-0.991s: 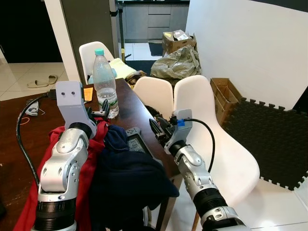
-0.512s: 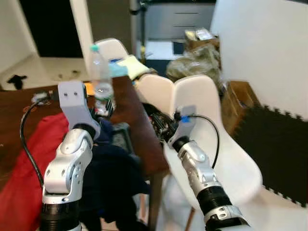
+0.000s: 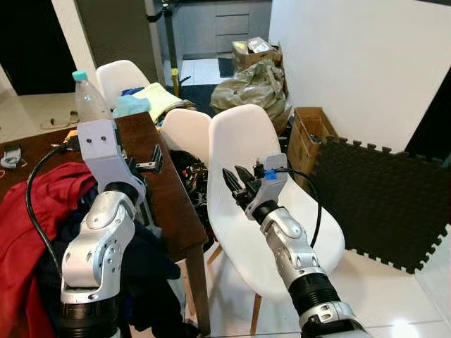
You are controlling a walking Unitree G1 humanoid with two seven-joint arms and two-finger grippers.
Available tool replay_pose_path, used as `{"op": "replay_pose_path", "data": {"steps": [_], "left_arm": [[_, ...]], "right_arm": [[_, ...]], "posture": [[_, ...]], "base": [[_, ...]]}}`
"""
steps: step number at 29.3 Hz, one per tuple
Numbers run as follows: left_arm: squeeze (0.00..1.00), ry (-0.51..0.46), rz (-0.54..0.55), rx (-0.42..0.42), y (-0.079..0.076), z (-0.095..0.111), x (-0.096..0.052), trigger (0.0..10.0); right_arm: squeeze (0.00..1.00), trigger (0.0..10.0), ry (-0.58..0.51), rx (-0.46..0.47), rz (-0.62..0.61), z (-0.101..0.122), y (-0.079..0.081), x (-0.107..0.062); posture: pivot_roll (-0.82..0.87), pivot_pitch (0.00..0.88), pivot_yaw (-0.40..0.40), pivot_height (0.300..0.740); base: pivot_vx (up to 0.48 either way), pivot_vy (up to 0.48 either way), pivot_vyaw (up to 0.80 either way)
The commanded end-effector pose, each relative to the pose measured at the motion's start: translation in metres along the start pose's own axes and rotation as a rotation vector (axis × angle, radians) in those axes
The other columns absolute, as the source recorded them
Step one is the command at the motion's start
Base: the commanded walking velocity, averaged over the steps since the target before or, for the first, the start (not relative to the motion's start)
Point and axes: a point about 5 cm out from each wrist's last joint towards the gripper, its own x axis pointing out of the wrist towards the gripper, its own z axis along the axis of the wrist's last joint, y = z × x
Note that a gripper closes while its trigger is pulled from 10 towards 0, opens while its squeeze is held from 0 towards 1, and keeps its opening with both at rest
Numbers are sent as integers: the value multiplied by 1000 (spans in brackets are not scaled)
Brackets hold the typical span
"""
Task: Hang hanger
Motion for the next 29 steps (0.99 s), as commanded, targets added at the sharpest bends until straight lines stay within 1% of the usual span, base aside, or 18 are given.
{"op": "replay_pose_path", "data": {"steps": [1,6,13,17,29], "left_arm": [[0,14,22,9,5,-3,-1,10000],[0,17,25,-6,5,-4,-2,10000],[0,13,20,0,4,-3,-2,10000],[0,26,11,16,2,-5,-3,10000],[0,31,26,15,5,-8,-3,10000]], "right_arm": [[0,10000,8,12,16,-2,5,0],[0,10000,8,13,21,-2,6,1],[0,10000,10,13,25,-3,6,0],[0,10000,8,16,24,-2,6,1],[0,10000,20,-10,48,-3,8,1]], "posture": [[176,9,4,740],[176,4,3,740],[178,0,3,740],[178,0,4,740],[181,6,4,740]], "base": [[0,0,0],[0,0,0],[0,464,0],[0,0,0],[0,0,0]]}}
